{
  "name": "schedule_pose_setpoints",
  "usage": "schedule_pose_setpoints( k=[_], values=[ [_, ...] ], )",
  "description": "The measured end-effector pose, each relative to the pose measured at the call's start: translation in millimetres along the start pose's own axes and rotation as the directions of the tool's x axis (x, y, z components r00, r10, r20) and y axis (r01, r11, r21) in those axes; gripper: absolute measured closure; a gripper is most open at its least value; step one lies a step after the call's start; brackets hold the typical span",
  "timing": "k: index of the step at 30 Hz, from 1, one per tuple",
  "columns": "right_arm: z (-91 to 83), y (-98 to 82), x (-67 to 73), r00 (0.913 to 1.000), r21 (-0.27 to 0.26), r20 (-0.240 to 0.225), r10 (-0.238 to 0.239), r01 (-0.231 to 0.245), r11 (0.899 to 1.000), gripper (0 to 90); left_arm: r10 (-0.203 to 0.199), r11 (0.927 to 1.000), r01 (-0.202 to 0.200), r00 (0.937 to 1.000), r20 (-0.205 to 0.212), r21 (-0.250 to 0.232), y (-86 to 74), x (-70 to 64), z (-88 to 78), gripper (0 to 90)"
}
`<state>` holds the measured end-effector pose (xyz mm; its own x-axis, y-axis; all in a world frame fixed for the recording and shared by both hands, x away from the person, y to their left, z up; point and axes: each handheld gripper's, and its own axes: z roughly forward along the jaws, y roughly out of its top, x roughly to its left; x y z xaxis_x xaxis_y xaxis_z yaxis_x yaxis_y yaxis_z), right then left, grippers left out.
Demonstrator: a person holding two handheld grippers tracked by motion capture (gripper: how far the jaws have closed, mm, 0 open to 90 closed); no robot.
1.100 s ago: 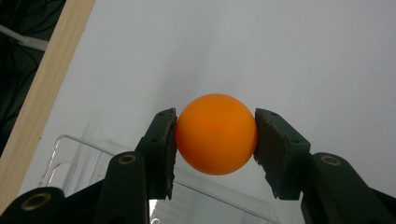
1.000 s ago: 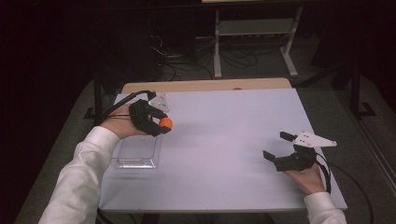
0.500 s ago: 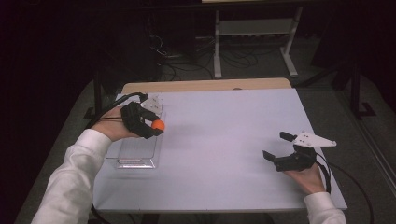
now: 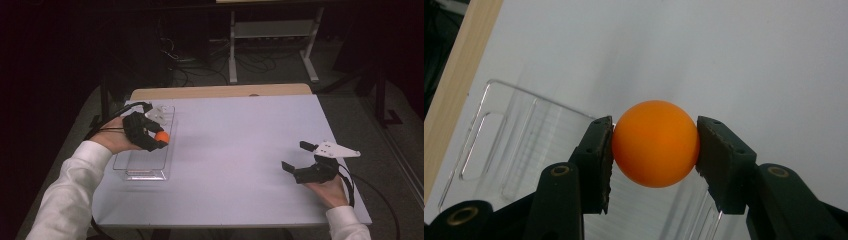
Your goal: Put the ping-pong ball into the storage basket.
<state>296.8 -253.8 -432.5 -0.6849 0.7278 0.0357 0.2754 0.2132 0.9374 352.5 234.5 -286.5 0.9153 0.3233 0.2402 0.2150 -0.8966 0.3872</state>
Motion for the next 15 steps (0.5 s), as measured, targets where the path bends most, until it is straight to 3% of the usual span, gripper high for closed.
schedule_pose_setpoints(
  k=[15],
  values=[
    [0.4, -0.3, 0.5, 1.0, 0.004, 0.001, 0.0, 0.0, 1.0, 0.0, 0.003, 0.9969, -0.004, 0.9998, 0.02, 0.079, -11.4, 0.8, -0.8, 51.1]
  ],
)
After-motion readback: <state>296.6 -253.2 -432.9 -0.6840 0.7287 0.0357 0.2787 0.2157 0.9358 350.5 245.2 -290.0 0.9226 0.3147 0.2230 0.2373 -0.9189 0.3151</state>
